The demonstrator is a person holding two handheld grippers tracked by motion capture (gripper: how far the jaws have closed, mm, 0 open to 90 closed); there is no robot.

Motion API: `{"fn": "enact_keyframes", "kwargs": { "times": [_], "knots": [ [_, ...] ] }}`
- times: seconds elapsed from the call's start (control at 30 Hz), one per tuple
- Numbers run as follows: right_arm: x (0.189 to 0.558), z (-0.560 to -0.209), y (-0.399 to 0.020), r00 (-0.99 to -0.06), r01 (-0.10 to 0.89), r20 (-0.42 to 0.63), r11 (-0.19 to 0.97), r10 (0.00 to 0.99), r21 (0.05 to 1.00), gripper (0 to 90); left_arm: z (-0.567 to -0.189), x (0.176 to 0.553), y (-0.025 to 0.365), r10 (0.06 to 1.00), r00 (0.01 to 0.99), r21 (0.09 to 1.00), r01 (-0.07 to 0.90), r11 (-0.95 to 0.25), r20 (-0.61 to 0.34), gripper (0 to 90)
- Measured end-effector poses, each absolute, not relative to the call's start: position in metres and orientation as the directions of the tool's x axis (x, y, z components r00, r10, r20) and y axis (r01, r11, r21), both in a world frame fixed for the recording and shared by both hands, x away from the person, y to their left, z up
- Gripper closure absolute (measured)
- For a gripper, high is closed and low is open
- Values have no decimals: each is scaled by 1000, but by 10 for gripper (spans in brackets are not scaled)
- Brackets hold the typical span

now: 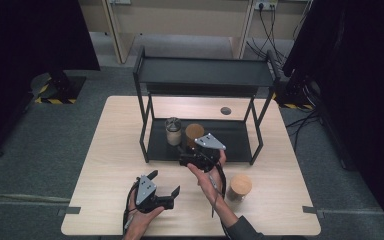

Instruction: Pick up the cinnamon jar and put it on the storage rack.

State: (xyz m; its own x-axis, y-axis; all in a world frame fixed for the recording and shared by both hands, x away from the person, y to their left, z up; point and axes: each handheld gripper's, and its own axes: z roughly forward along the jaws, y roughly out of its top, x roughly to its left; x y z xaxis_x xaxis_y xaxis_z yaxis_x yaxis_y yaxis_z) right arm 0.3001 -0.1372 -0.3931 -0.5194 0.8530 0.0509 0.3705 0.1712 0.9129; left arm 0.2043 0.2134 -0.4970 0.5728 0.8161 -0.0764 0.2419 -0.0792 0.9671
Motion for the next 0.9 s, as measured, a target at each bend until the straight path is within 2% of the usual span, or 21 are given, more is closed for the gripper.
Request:
{"fn": "enact_keyframes", "kwargs": {
  "times": [0.9],
  "knots": [
    [267, -404, -170, -585, 348, 71, 171, 808, 922, 50, -497, 204, 213, 817, 571, 967, 243, -78, -77, 19]
  ]
}}
